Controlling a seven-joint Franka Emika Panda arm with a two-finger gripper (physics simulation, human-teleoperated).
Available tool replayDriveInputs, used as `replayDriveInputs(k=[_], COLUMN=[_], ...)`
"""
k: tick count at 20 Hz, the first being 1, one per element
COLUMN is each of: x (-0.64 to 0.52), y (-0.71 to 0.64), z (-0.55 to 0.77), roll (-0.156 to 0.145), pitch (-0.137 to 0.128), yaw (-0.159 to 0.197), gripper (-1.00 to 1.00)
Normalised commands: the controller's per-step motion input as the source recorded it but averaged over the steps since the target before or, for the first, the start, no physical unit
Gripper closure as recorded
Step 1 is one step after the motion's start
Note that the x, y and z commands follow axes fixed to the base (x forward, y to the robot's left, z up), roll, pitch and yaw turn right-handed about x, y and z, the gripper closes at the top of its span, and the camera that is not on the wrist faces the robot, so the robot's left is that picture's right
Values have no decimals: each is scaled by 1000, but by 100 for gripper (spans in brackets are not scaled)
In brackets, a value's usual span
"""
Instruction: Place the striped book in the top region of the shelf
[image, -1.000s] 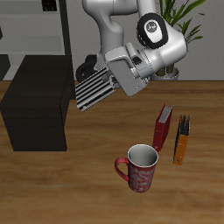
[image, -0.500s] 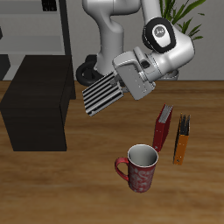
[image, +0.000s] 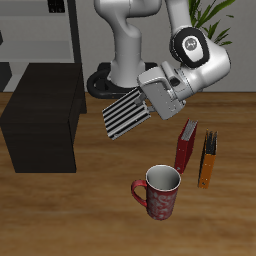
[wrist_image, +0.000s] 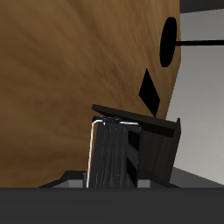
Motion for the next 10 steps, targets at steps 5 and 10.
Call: replayDriveInputs(k=[5, 10], x=[13, 24], y=[148, -136], z=[-89, -146], roll=[4, -30], pitch=[-3, 56], yaw=[-8, -8], gripper=[100, 100])
